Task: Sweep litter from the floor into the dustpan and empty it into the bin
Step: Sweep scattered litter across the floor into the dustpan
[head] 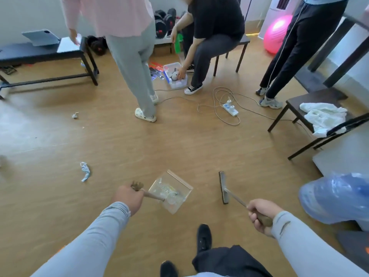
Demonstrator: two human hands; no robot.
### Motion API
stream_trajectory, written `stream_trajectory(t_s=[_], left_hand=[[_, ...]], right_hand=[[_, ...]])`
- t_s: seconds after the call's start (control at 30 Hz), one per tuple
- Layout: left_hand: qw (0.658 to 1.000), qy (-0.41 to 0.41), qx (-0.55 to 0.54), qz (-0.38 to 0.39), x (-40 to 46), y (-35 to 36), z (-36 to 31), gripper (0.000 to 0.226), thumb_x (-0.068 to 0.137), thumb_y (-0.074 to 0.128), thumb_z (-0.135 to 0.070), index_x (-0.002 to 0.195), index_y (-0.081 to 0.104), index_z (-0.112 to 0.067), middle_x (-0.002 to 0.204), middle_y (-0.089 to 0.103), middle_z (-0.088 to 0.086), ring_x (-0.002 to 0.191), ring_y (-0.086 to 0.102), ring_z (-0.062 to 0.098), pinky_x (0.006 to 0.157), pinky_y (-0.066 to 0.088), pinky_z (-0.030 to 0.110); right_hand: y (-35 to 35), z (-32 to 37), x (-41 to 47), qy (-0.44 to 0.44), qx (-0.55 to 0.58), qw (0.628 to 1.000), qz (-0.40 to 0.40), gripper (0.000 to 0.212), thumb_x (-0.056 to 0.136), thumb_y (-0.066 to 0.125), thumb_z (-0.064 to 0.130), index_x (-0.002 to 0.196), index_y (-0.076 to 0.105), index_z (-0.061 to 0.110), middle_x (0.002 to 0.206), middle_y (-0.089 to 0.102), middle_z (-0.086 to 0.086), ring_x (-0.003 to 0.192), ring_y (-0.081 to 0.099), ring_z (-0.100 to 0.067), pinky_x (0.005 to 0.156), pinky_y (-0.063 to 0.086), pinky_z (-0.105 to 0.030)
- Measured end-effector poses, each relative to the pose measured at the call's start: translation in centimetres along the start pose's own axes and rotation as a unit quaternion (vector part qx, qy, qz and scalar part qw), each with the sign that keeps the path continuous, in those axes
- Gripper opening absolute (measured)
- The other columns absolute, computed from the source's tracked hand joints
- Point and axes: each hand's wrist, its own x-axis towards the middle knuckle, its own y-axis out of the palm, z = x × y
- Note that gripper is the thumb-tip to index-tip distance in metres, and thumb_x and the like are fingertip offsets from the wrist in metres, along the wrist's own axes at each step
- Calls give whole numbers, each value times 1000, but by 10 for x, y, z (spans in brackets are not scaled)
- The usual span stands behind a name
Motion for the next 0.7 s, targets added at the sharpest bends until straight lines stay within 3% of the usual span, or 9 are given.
stream_trajectory(t_s=[0.4,0.7], left_hand=[[998,-65,4,-18,63,-8,-76,26,89,70,-31,94,73,-6,70,62,6,64,56,27,61,40,31],[999,-47,16,3,170,-40,-83,27,89,72,-31,72,77,-11,67,69,11,65,62,31,60,42,34]], right_hand=[[-23,107,50,8,176,984,-3,11,93,41,3,90,48,11,50,45,-2,29,43,-8,31,39,-15],[74,212,116,2,123,992,-12,23,93,37,1,103,54,13,61,46,-5,31,44,-11,35,38,-16]])
